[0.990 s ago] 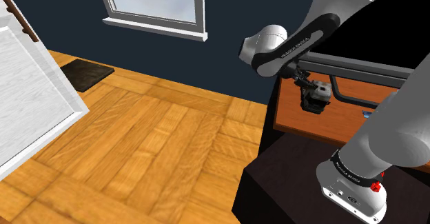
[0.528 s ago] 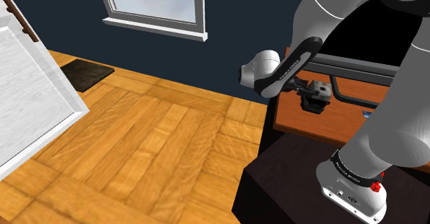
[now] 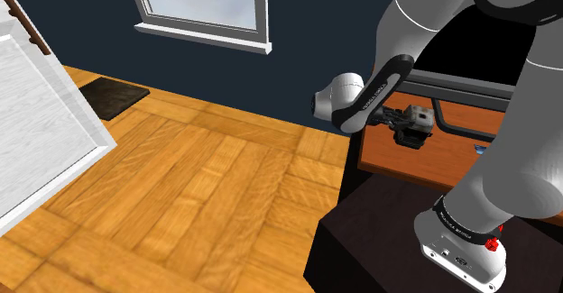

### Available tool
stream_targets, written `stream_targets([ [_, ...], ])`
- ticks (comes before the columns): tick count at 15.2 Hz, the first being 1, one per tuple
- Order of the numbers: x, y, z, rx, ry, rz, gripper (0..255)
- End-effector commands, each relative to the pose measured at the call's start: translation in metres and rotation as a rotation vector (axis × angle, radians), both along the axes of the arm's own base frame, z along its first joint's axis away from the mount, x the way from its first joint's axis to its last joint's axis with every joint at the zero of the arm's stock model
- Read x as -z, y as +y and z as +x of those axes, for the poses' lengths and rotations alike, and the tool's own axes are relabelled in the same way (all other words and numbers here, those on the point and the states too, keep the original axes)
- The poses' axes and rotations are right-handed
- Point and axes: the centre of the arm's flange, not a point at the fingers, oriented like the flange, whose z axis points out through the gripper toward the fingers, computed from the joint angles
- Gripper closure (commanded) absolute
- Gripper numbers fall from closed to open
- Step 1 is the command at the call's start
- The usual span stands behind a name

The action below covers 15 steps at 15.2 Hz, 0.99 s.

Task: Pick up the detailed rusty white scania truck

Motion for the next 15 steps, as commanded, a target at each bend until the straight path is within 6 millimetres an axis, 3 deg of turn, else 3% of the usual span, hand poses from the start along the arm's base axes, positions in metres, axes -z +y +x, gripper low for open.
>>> stream_targets([
  [1,0.0,0.0,0.0,0.0,0.0,0.0,255],
  [7,0.001,0.0,0.0,0.0,0.0,0.0,255],
  [15,-0.042,0.0,0.0,0.0,0.0,0.0,255],
])
